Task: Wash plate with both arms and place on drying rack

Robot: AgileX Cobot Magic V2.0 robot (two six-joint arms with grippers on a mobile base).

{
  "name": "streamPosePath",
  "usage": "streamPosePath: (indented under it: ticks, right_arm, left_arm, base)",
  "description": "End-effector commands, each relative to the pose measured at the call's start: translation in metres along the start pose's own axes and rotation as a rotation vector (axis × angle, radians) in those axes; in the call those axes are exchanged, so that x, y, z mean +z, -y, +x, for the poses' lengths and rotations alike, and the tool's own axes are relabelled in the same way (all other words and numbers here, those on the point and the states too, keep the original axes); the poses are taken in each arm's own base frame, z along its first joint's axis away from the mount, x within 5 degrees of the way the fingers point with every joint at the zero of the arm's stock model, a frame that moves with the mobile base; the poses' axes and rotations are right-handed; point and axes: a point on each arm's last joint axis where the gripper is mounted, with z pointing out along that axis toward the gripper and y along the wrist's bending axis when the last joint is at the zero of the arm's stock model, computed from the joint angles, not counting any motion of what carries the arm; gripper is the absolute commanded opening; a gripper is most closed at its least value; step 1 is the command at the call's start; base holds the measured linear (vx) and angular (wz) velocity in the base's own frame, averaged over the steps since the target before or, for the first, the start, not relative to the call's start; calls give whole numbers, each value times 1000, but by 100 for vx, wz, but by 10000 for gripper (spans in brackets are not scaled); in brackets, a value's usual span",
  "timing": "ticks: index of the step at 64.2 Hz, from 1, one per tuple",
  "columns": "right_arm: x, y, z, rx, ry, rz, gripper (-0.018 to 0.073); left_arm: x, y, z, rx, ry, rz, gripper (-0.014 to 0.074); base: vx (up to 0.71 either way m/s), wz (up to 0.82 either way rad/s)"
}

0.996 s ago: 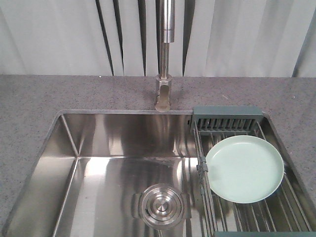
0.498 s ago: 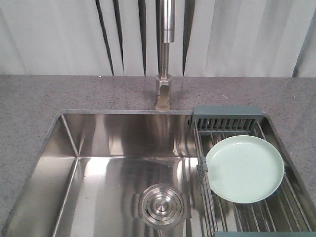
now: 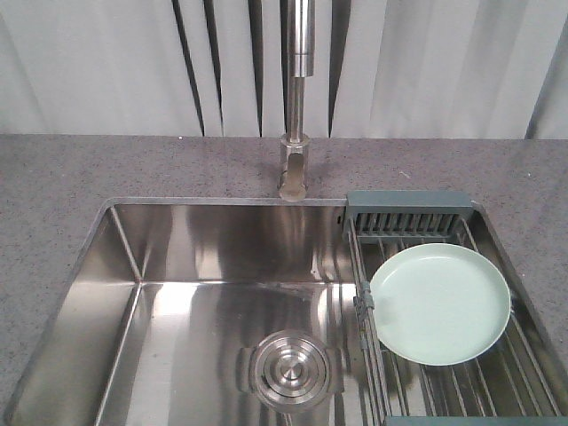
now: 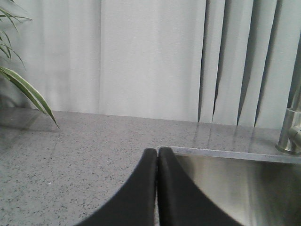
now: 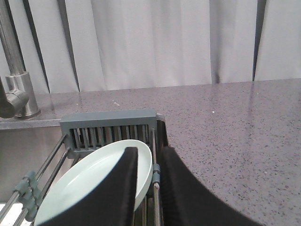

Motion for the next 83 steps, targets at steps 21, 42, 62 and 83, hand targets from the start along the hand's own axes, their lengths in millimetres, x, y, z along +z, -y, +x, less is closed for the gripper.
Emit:
streamPosePath:
  ticks: [21,42,62,83]
  right_arm:
    - [0,0,-7,-42,84,1,-8]
    - [-1,0,-12,-95,138,2,-8]
    - [-2,-1,-15,-119,174,4,-8]
    - [-2,-1,-15,-119,174,4,-8]
  left_arm:
    - [-2,1,-16,-20,116,14,-6]
    - [-2,1,-16,-20,116,14,-6]
    - [-2,1,-16,-20,116,14,-6]
    - [-2,1,-16,-20,116,14,-6]
  base:
    - [0,0]
    - [0,0]
    - [0,0]
    - [0,0]
